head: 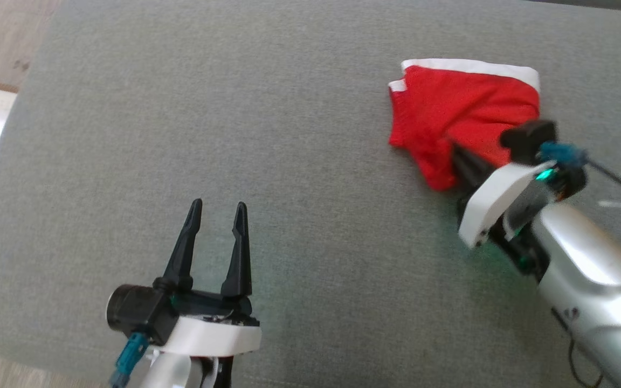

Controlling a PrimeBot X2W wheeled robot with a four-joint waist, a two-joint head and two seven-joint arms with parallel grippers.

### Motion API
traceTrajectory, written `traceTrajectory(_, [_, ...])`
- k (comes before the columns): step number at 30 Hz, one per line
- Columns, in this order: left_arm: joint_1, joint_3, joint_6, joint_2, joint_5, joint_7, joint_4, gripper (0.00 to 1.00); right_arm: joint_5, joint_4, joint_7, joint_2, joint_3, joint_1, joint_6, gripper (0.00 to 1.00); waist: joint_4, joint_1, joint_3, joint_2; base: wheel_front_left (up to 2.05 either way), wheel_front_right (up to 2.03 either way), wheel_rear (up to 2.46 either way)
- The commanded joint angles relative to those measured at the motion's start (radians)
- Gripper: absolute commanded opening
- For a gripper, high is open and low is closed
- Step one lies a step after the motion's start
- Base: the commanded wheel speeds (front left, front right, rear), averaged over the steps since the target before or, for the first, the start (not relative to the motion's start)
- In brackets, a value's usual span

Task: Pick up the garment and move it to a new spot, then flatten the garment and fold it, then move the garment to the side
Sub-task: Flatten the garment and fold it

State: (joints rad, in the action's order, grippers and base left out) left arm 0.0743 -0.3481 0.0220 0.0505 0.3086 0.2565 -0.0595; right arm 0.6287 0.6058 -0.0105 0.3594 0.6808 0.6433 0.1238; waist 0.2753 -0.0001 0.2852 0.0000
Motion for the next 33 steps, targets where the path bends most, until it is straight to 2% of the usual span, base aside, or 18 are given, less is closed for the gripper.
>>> traceTrajectory(1, [0.007,0.039,0.006,0.000,-0.004,0.005,0.037,1.00,0.029,-0.049,-0.008,0.012,0.039,-0.026,0.007,0.00,-0.015,0.0001,-0.006,0.0000,0.00,0.00,0.00])
traceTrajectory(5, [0.005,0.041,0.005,0.000,-0.010,0.005,0.041,1.00,0.086,-0.090,-0.025,0.008,0.109,-0.040,0.007,0.00,-0.031,0.0001,-0.010,0.0000,0.00,0.00,0.00])
traceTrajectory(13, [-0.017,0.063,0.010,0.000,-0.017,0.005,0.029,1.00,0.126,-0.091,0.017,-0.064,0.195,-0.073,0.007,0.00,-0.073,0.0001,-0.065,0.0000,0.00,0.00,0.00])
traceTrajectory(18, [-0.057,0.098,0.006,0.000,-0.033,0.005,0.018,1.00,0.136,-0.100,0.103,-0.068,0.160,-0.117,0.007,0.00,-0.116,0.0001,-0.142,0.0000,0.00,0.00,0.00])
traceTrajectory(22, [-0.098,0.133,-0.001,0.000,-0.048,0.005,0.013,1.00,0.113,-0.114,0.170,-0.034,0.075,-0.177,0.007,0.00,-0.150,0.0001,-0.206,0.0000,0.00,0.00,0.00])
traceTrajectory(23, [-0.109,0.142,-0.003,0.000,-0.052,0.005,0.013,1.00,0.101,-0.115,0.188,-0.024,0.043,-0.196,0.007,0.07,-0.159,0.0001,-0.219,0.0000,0.00,0.00,0.00])
traceTrajectory(24, [-0.118,0.150,-0.005,0.000,-0.057,0.005,0.013,1.00,0.089,-0.117,0.200,-0.014,0.010,-0.216,0.007,0.31,-0.165,0.0001,-0.228,0.0000,0.00,0.00,0.00])
traceTrajectory(25, [-0.126,0.158,-0.007,0.000,-0.060,0.005,0.012,1.00,0.076,-0.121,0.212,-0.006,-0.026,-0.237,0.007,0.42,-0.172,0.0001,-0.239,0.0000,0.00,0.00,0.00])
traceTrajectory(26, [-0.126,0.158,-0.007,0.000,-0.060,0.005,0.012,1.00,0.076,-0.121,0.212,-0.006,-0.026,-0.237,0.007,0.42,-0.172,0.0001,-0.239,0.0000,0.00,0.00,0.00])
traceTrajectory(27, [-0.134,0.166,-0.009,0.000,-0.062,0.005,0.012,1.00,0.060,-0.124,0.223,0.001,-0.067,-0.258,0.007,0.54,-0.178,0.0001,-0.248,0.0000,0.00,0.00,0.00])
traceTrajectory(28, [-0.141,0.175,-0.011,0.000,-0.066,0.005,0.012,1.00,0.043,-0.129,0.233,0.007,-0.109,-0.281,0.007,0.91,-0.184,0.0001,-0.256,0.0000,0.00,0.00,0.00])
traceTrajectory(29, [-0.147,0.182,-0.015,0.000,-0.070,0.005,0.011,1.00,0.024,-0.134,0.242,0.011,-0.150,-0.305,0.007,1.00,-0.188,0.0001,-0.263,0.0000,0.00,0.00,0.00])
traceTrajectory(33, [-0.168,0.205,-0.036,0.000,-0.093,0.005,-0.004,1.00,-0.102,-0.130,0.263,0.022,-0.331,-0.400,0.007,1.00,-0.197,0.0001,-0.285,0.0000,0.00,0.00,0.00])
